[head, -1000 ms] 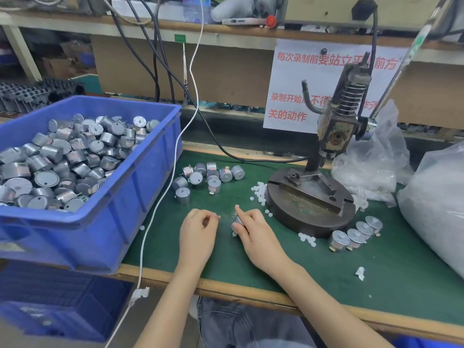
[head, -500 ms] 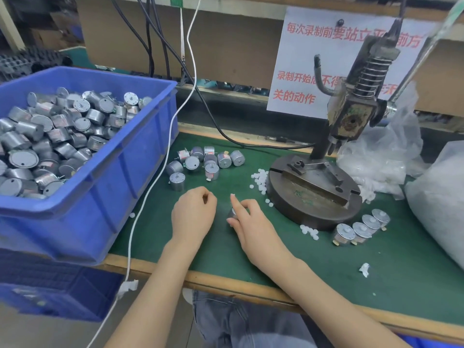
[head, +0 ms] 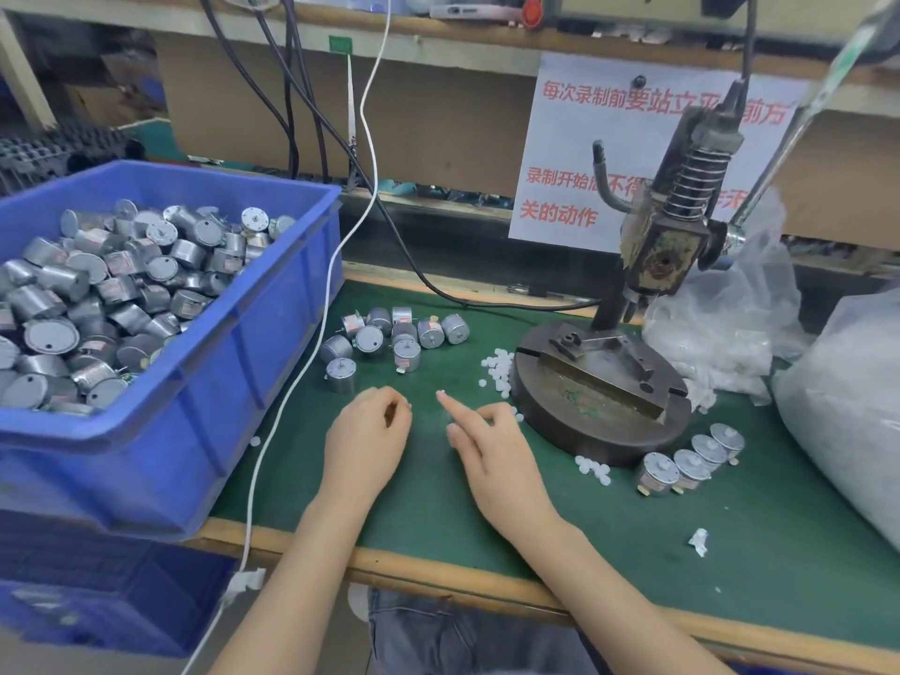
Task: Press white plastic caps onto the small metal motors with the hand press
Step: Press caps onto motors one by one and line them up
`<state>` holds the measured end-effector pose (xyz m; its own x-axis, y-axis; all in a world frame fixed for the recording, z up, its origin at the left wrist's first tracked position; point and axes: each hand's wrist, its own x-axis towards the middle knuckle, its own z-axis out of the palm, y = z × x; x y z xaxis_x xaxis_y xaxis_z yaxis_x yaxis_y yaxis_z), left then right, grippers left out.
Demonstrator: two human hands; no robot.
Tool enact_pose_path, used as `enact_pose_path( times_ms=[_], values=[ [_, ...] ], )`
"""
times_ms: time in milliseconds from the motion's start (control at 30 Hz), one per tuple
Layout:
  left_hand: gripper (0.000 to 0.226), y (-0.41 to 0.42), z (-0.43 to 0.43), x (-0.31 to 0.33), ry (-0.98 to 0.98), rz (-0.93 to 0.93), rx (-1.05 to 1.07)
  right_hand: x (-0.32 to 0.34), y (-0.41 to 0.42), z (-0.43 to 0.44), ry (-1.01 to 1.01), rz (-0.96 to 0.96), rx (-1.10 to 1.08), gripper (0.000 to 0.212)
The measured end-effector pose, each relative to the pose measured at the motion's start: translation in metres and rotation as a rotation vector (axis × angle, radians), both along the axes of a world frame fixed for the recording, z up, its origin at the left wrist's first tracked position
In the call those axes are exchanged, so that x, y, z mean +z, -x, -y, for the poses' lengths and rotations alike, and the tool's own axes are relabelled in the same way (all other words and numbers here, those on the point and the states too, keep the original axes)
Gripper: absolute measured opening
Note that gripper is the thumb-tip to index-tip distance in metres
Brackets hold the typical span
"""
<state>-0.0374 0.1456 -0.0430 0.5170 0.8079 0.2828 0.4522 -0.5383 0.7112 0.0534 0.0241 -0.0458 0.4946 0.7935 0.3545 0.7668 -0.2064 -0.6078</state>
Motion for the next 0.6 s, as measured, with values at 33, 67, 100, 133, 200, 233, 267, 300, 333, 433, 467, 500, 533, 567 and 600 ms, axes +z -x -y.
enact_pose_path(
  times_ms=[33,67,100,133,200,233,267,300,333,433,467,500,533,567,600],
  values=[
    [0.014,0.0,0.0,-0.001,-0.008,-0.006,-0.004,0.002,-0.003,0.0,-0.056,-0.122,-0.015,0.035],
    [0.013,0.001,0.001,-0.001,-0.015,-0.009,-0.008,0.004,-0.007,0.001,-0.116,-0.249,-0.031,0.033],
    [0.013,0.001,0.002,-0.001,-0.021,-0.008,-0.011,0.005,-0.009,0.003,-0.168,-0.374,-0.044,0.034],
    [0.013,0.001,0.002,-0.001,-0.023,-0.007,-0.012,0.006,-0.011,0.005,-0.209,-0.491,-0.048,0.037],
    [0.013,0.002,0.003,-0.001,-0.021,-0.008,-0.011,0.007,-0.013,0.009,-0.283,-0.666,-0.028,0.046],
    [0.014,0.002,0.003,-0.001,-0.019,-0.009,-0.009,0.007,-0.014,0.01,-0.311,-0.715,-0.027,0.048],
    [0.014,0.002,0.003,-0.001,-0.02,-0.009,-0.006,0.006,-0.014,0.01,-0.334,-0.749,-0.035,0.049],
    [0.014,0.001,0.003,-0.001,-0.022,-0.007,-0.003,0.006,-0.015,0.01,-0.356,-0.781,-0.046,0.048],
    [0.014,0.001,0.003,-0.002,-0.026,-0.004,0.0,0.004,-0.015,0.009,-0.383,-0.821,-0.054,0.045],
    [0.014,0.0,0.003,-0.002,-0.041,-0.013,0.009,0.002,-0.014,0.005,-0.459,-0.934,-0.075,0.031],
    [0.014,0.0,0.004,-0.002,-0.048,-0.024,0.012,0.002,-0.013,0.005,-0.46,-0.942,-0.086,0.026],
    [0.015,-0.001,0.004,-0.002,-0.055,-0.035,0.015,0.002,-0.013,0.004,-0.451,-0.939,-0.097,0.024],
    [0.015,-0.001,0.004,-0.002,-0.059,-0.045,0.017,0.002,-0.013,0.003,-0.438,-0.932,-0.105,0.025],
    [0.015,-0.001,0.004,-0.001,-0.062,-0.053,0.017,0.004,-0.013,0.003,-0.422,-0.926,-0.11,0.025],
    [0.015,-0.001,0.005,0.0,-0.064,-0.06,0.014,0.005,-0.013,0.004,-0.407,-0.921,-0.113,0.026]
  ],
)
